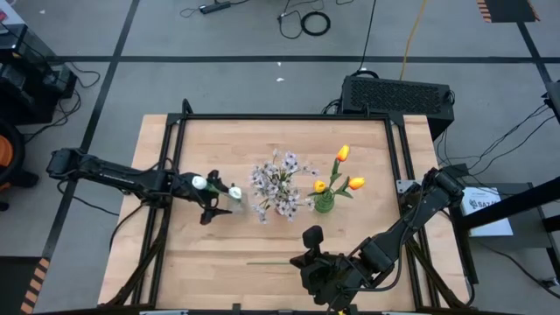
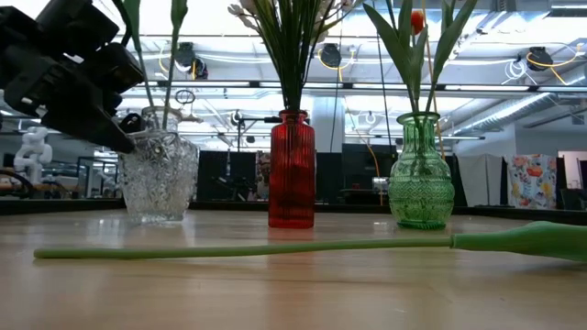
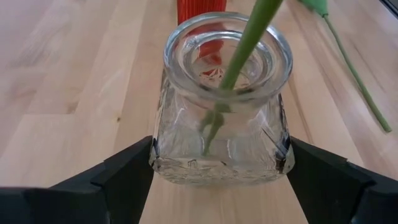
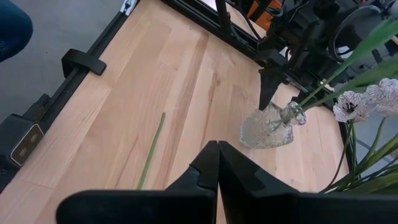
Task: Sort flowers into vase by color
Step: Adjust the transparent vase
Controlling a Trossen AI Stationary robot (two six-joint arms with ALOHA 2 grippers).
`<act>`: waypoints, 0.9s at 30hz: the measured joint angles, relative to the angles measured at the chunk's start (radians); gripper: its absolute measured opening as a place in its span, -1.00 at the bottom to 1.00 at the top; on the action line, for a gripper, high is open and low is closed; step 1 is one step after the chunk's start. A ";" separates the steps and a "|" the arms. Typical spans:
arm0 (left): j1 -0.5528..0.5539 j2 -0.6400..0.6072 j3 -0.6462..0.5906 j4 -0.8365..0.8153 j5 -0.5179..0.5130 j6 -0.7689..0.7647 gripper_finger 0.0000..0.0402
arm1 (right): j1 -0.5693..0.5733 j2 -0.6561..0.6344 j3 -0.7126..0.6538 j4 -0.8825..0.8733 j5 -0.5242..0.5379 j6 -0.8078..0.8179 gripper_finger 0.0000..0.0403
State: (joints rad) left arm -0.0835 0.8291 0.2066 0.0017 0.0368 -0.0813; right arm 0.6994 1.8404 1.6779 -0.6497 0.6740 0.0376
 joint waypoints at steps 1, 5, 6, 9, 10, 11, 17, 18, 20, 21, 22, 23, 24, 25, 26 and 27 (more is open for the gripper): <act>-0.001 -0.009 0.000 -0.008 0.000 -0.009 0.64 | 0.000 0.000 0.000 -0.003 0.000 0.001 -1.00; -0.011 -0.045 0.022 -0.071 0.004 -0.015 0.64 | 0.000 0.000 0.000 -0.013 0.000 0.007 -1.00; -0.013 -0.052 0.027 -0.083 0.004 -0.014 0.64 | 0.000 0.000 0.000 -0.013 0.000 0.007 -1.00; -0.021 -0.068 0.029 -0.092 0.004 -0.014 0.64 | 0.000 0.000 0.000 -0.013 0.000 0.007 -1.00; -0.024 -0.071 0.029 -0.093 0.003 -0.014 0.64 | 0.000 0.000 0.000 -0.013 0.000 0.007 -1.00; -0.027 -0.073 0.029 -0.097 -0.001 -0.015 0.64 | 0.000 0.000 0.000 -0.013 0.000 0.007 -1.00; -0.047 -0.075 0.032 -0.119 -0.038 -0.018 0.64 | 0.000 0.000 0.000 -0.014 0.000 0.007 -1.00; -0.052 -0.075 0.032 -0.119 -0.038 -0.018 0.64 | 0.000 0.000 0.000 -0.014 0.000 0.007 -1.00; -0.059 -0.075 0.033 -0.119 -0.038 -0.018 0.64 | 0.000 0.000 0.000 -0.014 0.000 0.007 -1.00; -0.062 -0.075 0.033 -0.119 -0.038 -0.018 0.64 | 0.000 0.000 0.000 -0.014 0.000 0.007 -1.00; -0.065 -0.075 0.033 -0.119 -0.038 -0.019 0.64 | 0.000 0.000 0.000 -0.014 0.000 0.008 -1.00; -0.067 -0.075 0.033 -0.118 -0.039 -0.020 0.64 | 0.000 0.000 0.000 -0.014 -0.001 0.008 -1.00; -0.070 -0.075 0.033 -0.117 -0.045 -0.030 0.64 | 0.000 0.000 0.000 -0.014 -0.003 0.008 -1.00; -0.070 -0.075 0.033 -0.116 -0.057 -0.043 0.65 | 0.000 0.000 0.000 -0.014 -0.010 0.007 -1.00; -0.070 -0.075 0.033 -0.116 -0.064 -0.049 0.66 | 0.000 0.000 0.000 -0.014 -0.020 0.008 -1.00; -0.070 -0.075 0.033 -0.116 -0.070 -0.052 0.69 | 0.000 0.000 0.000 -0.014 -0.025 0.008 -1.00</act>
State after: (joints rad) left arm -0.1536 0.7540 0.2394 -0.1146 -0.0328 -0.1337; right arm 0.6993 1.8404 1.6779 -0.6636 0.6494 0.0452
